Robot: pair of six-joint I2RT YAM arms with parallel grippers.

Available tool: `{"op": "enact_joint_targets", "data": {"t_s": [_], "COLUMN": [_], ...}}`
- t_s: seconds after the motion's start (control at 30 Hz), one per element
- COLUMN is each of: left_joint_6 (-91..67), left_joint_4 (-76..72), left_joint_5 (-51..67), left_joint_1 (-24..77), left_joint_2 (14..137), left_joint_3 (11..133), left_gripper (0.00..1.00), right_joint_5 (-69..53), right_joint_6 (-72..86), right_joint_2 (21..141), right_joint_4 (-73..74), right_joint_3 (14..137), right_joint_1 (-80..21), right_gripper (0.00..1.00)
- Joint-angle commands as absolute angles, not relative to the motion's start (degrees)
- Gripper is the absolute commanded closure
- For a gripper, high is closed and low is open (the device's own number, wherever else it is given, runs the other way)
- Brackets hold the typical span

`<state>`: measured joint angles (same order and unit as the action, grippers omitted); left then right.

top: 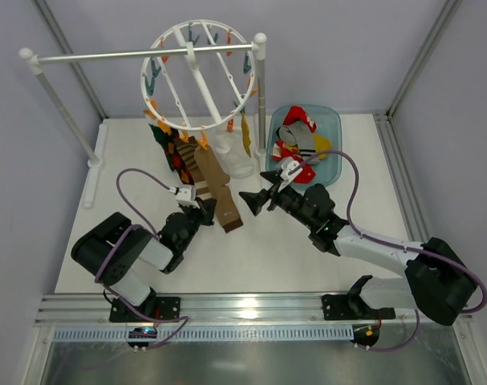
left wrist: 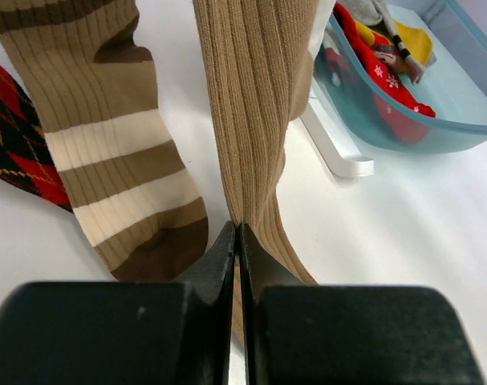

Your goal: Remove the socks clipped to the hanger

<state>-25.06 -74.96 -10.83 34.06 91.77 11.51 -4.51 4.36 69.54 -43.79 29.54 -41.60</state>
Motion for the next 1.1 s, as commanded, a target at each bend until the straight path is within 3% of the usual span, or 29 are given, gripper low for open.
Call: {"op": "enact_joint_targets", "data": {"t_s": [0.0,0.53,1.07], "left_joint_6": [-24.26,-23.64,-23.64], "left_joint_4": [-88.51,-86.84,-86.13], "left_joint_5": [-8.09,-6.33,-6.24], "left_joint_1": [34.37,34.37,34.37], "left_joint_2": [91.58,83.85,81.74], "left_joint_3": [10.9,6.68,5.45], "left_gripper": [1.0,1.0,1.0], "right_joint_5": [-9.39,-5.9,3.52], "right_joint_6": [1.85,0.26,-6.68], "right_joint_2": [73.9,93.24,99.93], "right_joint_4": [-43.16,-28.83,-33.22], "right_joint_3": [37.34,65.99,73.39], "right_joint_1": [-44.55,-48.95,-48.96], "right_gripper": [0.06,0.06,0.06]}}
